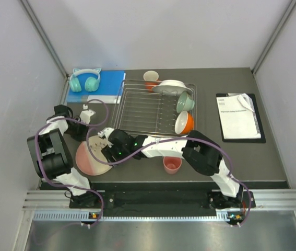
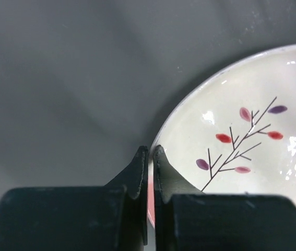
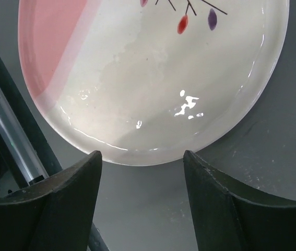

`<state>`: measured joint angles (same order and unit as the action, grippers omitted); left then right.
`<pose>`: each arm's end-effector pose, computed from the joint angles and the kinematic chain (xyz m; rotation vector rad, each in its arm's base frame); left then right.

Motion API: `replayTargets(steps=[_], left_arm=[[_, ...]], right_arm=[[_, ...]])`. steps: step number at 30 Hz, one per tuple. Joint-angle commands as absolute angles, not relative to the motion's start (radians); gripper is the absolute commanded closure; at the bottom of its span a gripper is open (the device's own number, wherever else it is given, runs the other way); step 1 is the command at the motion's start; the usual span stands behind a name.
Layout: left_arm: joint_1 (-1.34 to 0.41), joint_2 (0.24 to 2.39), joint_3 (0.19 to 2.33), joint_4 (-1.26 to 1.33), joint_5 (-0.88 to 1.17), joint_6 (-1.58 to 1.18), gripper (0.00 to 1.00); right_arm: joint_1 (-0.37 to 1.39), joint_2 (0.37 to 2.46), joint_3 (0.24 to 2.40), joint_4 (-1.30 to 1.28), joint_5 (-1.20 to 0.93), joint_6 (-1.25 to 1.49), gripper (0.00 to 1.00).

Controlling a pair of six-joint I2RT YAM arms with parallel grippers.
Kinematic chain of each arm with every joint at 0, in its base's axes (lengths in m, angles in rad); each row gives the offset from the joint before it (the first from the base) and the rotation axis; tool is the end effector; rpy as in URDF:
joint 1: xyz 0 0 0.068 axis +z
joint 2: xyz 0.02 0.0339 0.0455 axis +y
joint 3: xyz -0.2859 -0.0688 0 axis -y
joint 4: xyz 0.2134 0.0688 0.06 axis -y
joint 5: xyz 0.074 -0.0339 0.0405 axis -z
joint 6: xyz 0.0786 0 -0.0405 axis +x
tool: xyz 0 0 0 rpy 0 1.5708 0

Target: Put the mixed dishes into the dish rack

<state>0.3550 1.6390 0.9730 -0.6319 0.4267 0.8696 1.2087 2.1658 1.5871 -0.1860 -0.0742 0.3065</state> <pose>0.2772 0.0681 0.1739 0.7548 2.5568 -0.2621 0.1723 0.4712 0.1783 -1.1202 2.2222 0.7962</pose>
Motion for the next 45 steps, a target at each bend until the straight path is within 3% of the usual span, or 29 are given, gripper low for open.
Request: replayTargets(steps=[1,21,33,41,45], left_arm=[[0.360,1.680,0.960,-0.782,0.437,0.925,1.00],[0.364,1.571,1.035,-0.908,0.492,0.953,1.00],[0.364,1.463,1.100,-1.005,0.519,0.968,1.00],[0.356,1.442,1.043,-0.950,0.552,0.945,1.00],[0.333,1.474,1.049,-0.917,0.577,0.905,1.00]], right_arm=[[1.213,2.189,1.632,-0.181,-0.083,0.302,0.37],[1.206,2.077,1.490,-0.147,0.057,0.341,0.38],[1.183,2.175,1.545,-0.160,0.054,0.362,0.39],[1.152,2.134,1.448,-0.009,-0.026,0.383,0.48],[1.151,2.094,1.373,0.084,-0.099,0.379,0.61]])
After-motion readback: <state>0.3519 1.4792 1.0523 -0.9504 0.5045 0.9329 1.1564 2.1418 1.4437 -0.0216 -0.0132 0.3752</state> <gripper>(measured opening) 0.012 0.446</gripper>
